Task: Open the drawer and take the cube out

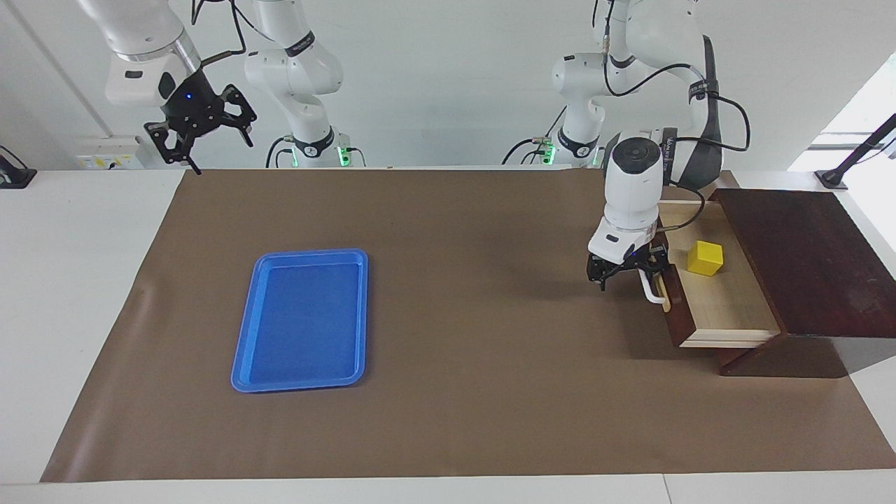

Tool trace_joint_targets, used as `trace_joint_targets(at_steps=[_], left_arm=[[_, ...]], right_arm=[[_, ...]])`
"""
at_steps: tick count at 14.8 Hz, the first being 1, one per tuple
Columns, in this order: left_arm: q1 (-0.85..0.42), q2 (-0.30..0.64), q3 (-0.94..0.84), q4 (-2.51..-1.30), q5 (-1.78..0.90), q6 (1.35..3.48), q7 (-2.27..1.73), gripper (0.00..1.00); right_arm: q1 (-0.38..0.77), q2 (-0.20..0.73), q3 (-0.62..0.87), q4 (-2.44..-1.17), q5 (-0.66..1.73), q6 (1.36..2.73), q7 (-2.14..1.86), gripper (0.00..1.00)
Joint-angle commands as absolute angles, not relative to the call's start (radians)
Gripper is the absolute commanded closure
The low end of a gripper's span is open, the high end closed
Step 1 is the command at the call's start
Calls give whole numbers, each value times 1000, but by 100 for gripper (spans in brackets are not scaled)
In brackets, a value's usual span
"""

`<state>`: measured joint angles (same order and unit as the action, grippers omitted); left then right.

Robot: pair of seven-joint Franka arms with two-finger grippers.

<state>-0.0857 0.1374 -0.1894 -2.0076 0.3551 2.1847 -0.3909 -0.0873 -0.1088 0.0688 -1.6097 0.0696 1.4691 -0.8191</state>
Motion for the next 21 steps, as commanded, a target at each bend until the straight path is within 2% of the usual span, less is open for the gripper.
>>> trace_joint_targets(at_steps=[1, 3, 4, 9, 12, 15, 18, 21], left_arm=[[-127, 217, -183, -1744, 252, 1951, -410, 0], [-137, 271, -181, -1562, 241, 1789, -434, 0], [-127, 268, -175, -1519, 238, 1746, -439, 0], [-101, 190, 18, -1514, 115, 1707, -555, 0], [-83, 151, 81, -1596, 97, 1726, -721, 0], [-55, 95, 81, -1734, 100, 1866, -998, 0], [-45, 57, 83, -1867, 101, 1977, -1083, 0], [-22, 57, 83, -1893, 103, 1980, -1083, 0]], right_arm=[[-120, -120, 80, -1646, 113, 1511, -1020, 0], [-126, -118, 80, -1661, 167, 1517, -1090, 0], [-123, -118, 80, -1670, 170, 1520, -1116, 0], [-117, -80, 80, -1686, 253, 1554, -1316, 0], [-112, -83, 81, -1726, 346, 1595, -1432, 0], [-109, -86, 89, -1776, 457, 1611, -1469, 0], [-109, -17, 89, -1795, 552, 1632, -1574, 0], [-71, 34, 92, -1790, 600, 1686, -1688, 0]])
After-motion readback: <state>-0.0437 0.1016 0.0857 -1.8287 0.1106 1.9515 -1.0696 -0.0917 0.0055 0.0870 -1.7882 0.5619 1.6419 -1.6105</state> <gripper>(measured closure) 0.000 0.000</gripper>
